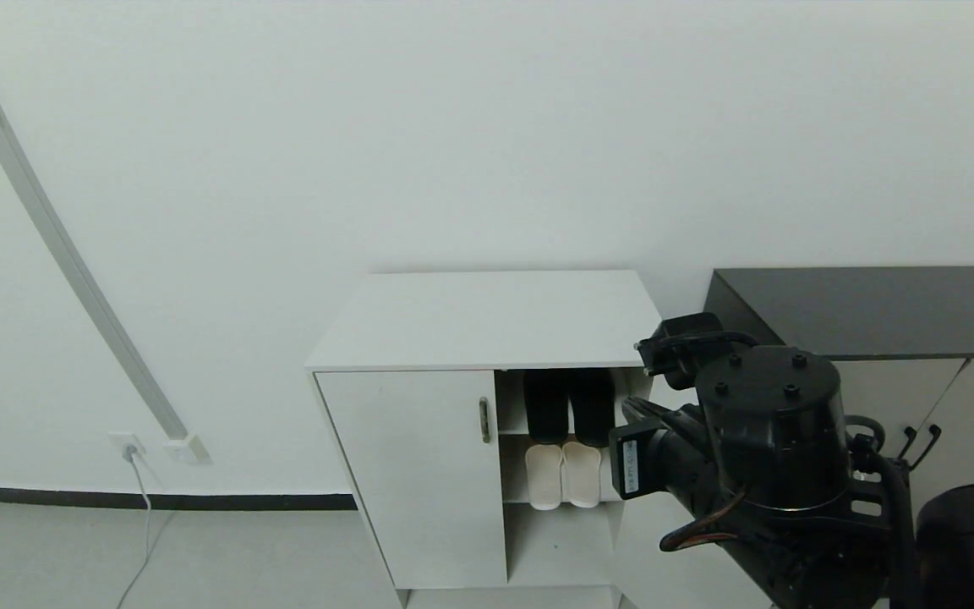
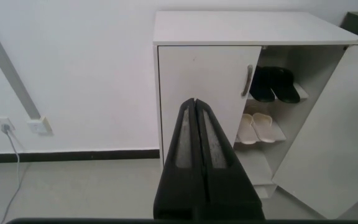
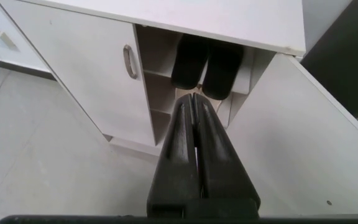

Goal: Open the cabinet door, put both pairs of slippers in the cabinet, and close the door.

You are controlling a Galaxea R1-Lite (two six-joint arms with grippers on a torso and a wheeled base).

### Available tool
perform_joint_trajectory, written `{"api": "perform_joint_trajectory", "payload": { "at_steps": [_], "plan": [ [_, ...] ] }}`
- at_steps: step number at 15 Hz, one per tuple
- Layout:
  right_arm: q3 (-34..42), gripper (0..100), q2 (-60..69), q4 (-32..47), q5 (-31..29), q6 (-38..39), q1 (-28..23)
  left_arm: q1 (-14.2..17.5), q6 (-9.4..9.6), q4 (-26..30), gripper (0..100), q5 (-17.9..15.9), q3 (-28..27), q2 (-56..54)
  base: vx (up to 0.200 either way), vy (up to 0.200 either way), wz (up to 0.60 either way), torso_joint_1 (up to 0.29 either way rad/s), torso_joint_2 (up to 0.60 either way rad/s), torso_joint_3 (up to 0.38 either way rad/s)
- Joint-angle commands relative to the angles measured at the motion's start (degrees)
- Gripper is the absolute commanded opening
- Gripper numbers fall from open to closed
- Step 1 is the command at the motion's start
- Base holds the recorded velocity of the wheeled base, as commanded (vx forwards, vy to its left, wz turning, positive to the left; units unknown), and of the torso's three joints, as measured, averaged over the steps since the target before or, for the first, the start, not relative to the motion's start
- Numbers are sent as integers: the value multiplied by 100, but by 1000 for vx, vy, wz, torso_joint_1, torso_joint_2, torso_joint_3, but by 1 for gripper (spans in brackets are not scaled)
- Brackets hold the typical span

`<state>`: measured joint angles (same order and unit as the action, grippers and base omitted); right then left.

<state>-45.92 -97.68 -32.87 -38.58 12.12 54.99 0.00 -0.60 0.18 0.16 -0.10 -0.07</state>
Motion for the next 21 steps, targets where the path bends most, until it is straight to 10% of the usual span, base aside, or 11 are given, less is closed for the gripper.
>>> {"api": "perform_joint_trajectory", "payload": {
  "at_steps": [1,21],
  "plan": [
    [4,0,4,-1,0,1,3,0,-2,-1,0,2,1,7,0,0,-600,-2,2,-7],
    [22,0,-58,-317,9,-263,-481,0,-2,-1,0,2,1,7,-60,0,-180,1,1,1]
  ]
}}
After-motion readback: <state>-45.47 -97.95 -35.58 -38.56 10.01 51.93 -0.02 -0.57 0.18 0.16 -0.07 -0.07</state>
